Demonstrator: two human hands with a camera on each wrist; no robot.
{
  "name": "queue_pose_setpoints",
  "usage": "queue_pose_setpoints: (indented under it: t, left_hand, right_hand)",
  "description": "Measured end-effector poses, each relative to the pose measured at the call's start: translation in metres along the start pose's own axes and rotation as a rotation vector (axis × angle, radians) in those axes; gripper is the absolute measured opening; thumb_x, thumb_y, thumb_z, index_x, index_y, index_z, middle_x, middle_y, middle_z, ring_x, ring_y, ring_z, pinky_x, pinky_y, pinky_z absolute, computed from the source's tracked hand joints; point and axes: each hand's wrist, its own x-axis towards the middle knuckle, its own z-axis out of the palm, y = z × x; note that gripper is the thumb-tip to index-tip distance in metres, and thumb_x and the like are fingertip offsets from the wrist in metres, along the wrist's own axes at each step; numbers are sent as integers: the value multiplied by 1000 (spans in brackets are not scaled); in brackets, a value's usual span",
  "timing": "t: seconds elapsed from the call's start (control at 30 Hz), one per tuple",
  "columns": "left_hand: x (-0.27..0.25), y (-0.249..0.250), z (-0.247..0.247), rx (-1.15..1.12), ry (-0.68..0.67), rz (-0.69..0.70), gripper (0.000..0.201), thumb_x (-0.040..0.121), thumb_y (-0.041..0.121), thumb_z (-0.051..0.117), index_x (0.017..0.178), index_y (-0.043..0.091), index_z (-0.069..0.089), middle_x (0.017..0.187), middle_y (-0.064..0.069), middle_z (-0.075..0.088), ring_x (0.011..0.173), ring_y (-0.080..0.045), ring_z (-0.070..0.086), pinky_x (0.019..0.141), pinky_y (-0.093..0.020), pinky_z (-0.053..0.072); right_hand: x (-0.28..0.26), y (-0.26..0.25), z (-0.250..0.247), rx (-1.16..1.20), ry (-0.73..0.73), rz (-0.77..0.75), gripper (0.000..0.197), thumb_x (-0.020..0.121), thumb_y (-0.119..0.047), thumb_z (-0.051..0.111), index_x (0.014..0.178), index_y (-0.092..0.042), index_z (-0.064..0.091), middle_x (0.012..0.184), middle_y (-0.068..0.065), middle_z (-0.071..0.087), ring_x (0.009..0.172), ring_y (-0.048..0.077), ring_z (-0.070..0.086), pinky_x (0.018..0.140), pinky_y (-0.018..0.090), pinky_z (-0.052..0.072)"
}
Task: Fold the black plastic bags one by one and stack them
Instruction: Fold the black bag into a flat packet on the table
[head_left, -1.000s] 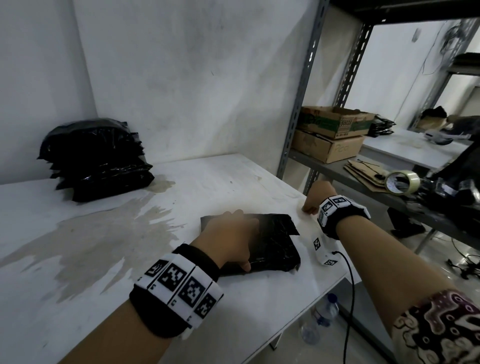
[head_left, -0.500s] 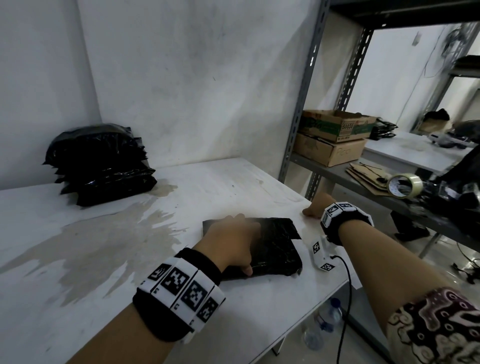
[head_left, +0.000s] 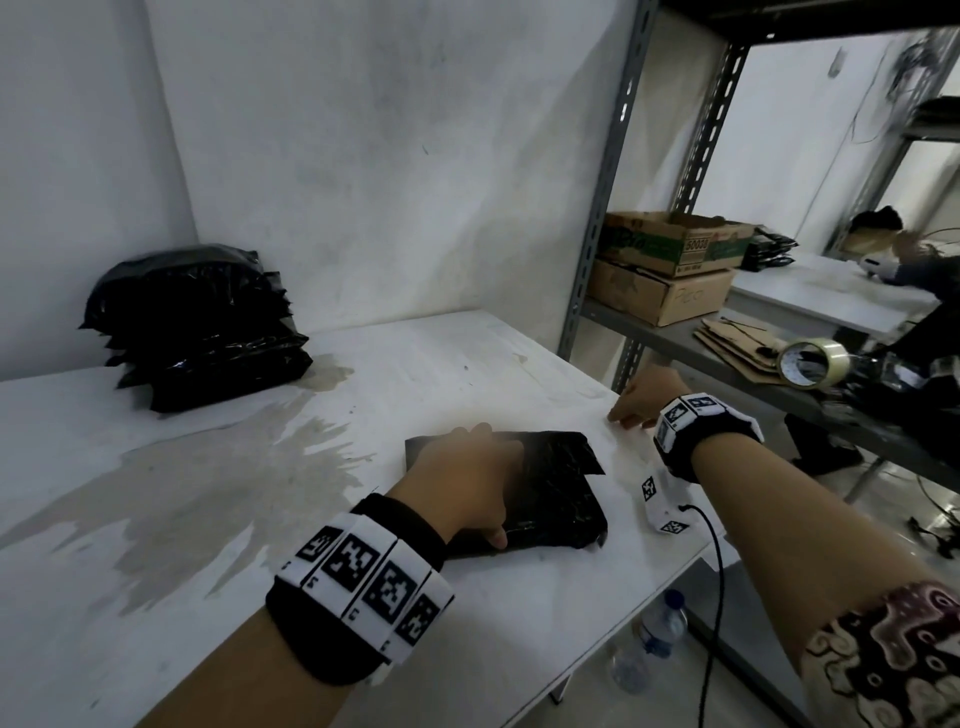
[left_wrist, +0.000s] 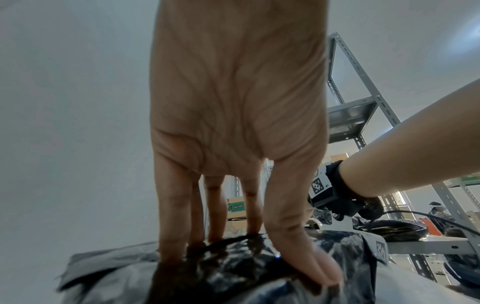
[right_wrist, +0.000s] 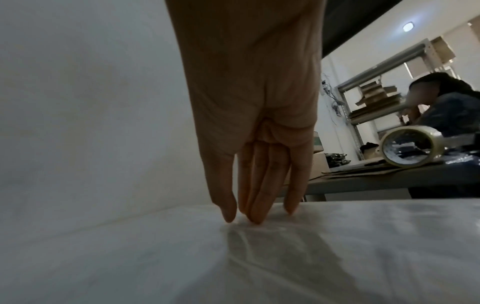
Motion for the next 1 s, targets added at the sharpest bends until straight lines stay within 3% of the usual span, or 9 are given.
queue_pose_setpoints:
  t: [0.13, 0.23, 0.5, 0.73, 0.83, 0.9, 1.0]
  left_hand:
    - [-1, 0, 0, -6, 5, 1, 73, 71, 34, 81, 132, 29, 42, 129, -3, 40, 120, -23, 41, 83, -31, 34]
    - [-3, 0, 0, -6, -1, 3, 72, 72, 34, 80, 132, 28, 41, 129, -4, 39, 121, -24, 40, 88, -34, 37]
    - [-4, -1, 0, -23, -7, 4, 72, 73, 33, 79, 133, 28, 40, 131, -4, 38, 123, -24, 38, 94, -35, 38]
    - [-4, 0, 0, -11, -12, 3, 73, 73, 34, 79, 134, 28, 40, 131, -4, 38, 123, -24, 39, 94, -37, 39]
    - [-3, 2, 0, 6, -20, -2, 73, 73, 33, 80, 134, 27, 40, 131, -5, 38, 122, -25, 39, 94, -37, 40]
    - [-3, 2, -1, 11, -17, -3, 73, 73, 33, 80, 134, 27, 40, 132, -5, 38, 122, -25, 39, 93, -37, 39]
    - [-4, 2, 0, 4, -14, -6, 72, 73, 33, 80, 133, 27, 40, 131, -5, 38, 121, -24, 39, 92, -36, 39]
  right_hand:
    - [2, -10, 3, -57, 8, 20, 41, 70, -30, 84, 91, 4, 71, 93, 16, 73, 91, 27, 70, 84, 39, 58]
    - [3, -5, 11, 7, 71, 50, 47, 68, -25, 84, 104, 0, 67, 108, 18, 68, 101, 31, 65, 88, 39, 55]
    - [-2, -5, 26, 29, 98, 83, 41, 90, -14, 62, 126, 3, 56, 131, 21, 55, 122, 34, 52, 96, 36, 43]
    - [-10, -7, 18, 24, 9, 11, 35, 94, -14, 53, 124, 1, 60, 128, 17, 59, 119, 32, 55, 100, 37, 46]
    - [-7, -3, 14, 62, -6, 27, 25, 89, -15, 63, 109, -1, 65, 106, 16, 63, 96, 27, 60, 93, 36, 49]
    - [-4, 0, 15, 107, 33, 29, 29, 86, -18, 66, 108, 1, 67, 96, 12, 64, 88, 25, 59, 90, 35, 51]
    - [-2, -1, 14, 29, 33, 39, 38, 82, -29, 69, 98, 4, 72, 102, 20, 70, 97, 32, 65, 89, 36, 53]
